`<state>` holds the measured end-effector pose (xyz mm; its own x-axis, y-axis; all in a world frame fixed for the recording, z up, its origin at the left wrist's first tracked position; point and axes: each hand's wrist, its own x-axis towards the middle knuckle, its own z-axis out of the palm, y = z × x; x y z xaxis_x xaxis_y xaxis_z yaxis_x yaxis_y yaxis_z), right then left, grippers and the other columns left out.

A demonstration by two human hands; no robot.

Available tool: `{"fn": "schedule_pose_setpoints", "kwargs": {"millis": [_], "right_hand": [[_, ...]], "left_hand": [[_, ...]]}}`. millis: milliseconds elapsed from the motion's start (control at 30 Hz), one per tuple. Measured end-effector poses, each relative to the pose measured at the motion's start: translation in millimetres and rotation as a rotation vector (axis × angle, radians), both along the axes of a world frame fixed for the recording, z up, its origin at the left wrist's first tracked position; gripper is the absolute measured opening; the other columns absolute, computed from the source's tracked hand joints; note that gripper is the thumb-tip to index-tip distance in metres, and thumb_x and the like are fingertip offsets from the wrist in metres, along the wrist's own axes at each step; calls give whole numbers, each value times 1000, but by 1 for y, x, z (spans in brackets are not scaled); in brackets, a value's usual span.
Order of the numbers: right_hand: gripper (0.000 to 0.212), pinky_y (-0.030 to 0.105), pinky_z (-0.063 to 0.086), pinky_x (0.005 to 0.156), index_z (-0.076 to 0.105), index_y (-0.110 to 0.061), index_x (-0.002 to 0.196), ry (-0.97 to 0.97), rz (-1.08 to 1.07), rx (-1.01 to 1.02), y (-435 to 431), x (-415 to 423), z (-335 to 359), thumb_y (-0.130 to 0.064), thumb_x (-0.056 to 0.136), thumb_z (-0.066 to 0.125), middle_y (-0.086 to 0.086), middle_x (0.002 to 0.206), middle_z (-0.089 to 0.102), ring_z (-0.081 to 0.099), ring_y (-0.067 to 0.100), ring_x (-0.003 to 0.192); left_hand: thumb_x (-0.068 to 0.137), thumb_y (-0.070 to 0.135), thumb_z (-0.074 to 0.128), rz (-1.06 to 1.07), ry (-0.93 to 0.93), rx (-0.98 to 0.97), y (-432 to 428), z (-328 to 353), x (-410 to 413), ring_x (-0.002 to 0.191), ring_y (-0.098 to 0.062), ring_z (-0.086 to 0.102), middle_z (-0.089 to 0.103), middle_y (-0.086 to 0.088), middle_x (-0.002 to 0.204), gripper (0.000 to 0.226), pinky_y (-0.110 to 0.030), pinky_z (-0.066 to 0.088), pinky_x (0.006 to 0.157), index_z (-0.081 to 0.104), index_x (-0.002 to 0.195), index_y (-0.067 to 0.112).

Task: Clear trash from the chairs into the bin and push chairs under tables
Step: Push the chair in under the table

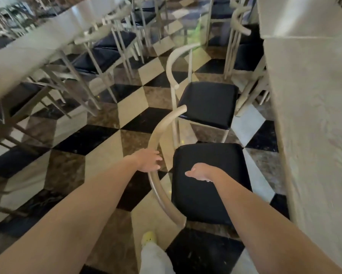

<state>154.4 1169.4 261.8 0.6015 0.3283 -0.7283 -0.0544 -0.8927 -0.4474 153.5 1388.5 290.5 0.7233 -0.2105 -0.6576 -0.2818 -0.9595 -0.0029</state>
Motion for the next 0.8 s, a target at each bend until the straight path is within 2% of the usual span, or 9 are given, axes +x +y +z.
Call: {"fn": "schedule_pose_setpoints", "kwargs": {"millis": [167, 267, 467, 533, 667, 733, 800], "right_hand": [[56, 44, 35, 108, 45, 10, 132, 77, -102, 25, 73, 8, -24, -36, 101, 34, 27, 141, 45, 44, 39, 129], [55, 44, 34, 108, 48, 8, 130, 84, -229, 93, 112, 18, -28, -36, 101, 34, 27, 139, 45, 43, 39, 129], [52, 37, 42, 93, 60, -2, 115, 4, -584, 179, 158, 26, -35, -40, 101, 27, 16, 121, 61, 56, 28, 109], [55, 34, 41, 89, 58, -9, 120, 4, -655, 186, 168, 23, -33, -48, 99, 25, 11, 123, 60, 56, 27, 110], [59, 35, 44, 91, 40, -16, 138, -4, -695, 206, 186, 23, -37, -56, 96, 28, 7, 130, 56, 56, 28, 114], [56, 36, 46, 90, 38, -19, 139, -15, -770, 234, 192, 23, -43, -54, 96, 32, 5, 126, 58, 58, 24, 110], [52, 39, 51, 89, 44, -22, 134, -24, -866, 282, 194, 22, -50, -55, 94, 38, 0, 113, 62, 61, 19, 99]], "left_hand": [[100, 41, 36, -229, -116, -81, 56, -21, 46, 150, -21, 6, 17, 2, 161, 53, -43, 8, 121, 28, 149, 24], [100, 39, 38, -372, -160, -156, 78, -32, 69, 150, -20, 6, 18, 5, 160, 49, -39, 4, 120, 32, 147, 28], [97, 44, 44, -549, -112, -239, 101, -35, 112, 150, -17, -2, 12, 8, 162, 52, -39, -1, 120, 31, 146, 34], [96, 43, 47, -578, -87, -236, 101, -34, 125, 150, -16, -5, 9, 8, 162, 54, -38, -2, 119, 31, 147, 34], [90, 42, 58, -642, -76, -267, 100, -41, 153, 150, -17, -5, 11, 5, 162, 57, -40, -1, 120, 38, 142, 33], [87, 42, 62, -682, -63, -286, 99, -47, 166, 150, -18, -5, 13, 4, 162, 56, -40, -4, 119, 42, 139, 32], [86, 43, 63, -746, -54, -305, 97, -52, 179, 150, -18, -4, 16, 4, 161, 54, -40, -9, 117, 45, 135, 32]]}}
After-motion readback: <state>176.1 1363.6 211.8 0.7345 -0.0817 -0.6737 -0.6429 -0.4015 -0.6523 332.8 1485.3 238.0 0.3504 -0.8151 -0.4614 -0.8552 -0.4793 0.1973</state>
